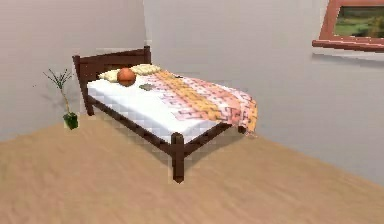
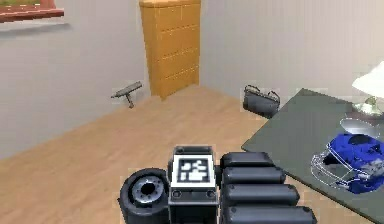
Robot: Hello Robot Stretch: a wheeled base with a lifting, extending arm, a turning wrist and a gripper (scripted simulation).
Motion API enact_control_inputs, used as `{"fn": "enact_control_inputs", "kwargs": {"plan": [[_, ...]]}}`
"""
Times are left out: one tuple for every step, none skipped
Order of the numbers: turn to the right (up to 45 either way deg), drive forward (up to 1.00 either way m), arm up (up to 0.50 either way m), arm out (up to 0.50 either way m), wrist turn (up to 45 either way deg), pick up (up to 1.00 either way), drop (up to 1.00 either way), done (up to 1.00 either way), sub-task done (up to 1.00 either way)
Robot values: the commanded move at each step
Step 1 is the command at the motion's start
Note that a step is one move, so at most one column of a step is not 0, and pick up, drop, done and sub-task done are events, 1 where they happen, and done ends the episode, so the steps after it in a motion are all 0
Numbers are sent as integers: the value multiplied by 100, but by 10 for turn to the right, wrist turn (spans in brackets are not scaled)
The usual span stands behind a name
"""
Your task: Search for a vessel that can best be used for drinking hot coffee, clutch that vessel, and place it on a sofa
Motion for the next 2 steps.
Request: {"fn": "enact_control_inputs", "kwargs": {"plan": [[-450, 0, 0, 0, 0, 0, 0, 0, 0], [-210, 0, 0, 0, 0, 0, 0, 0, 0]]}}
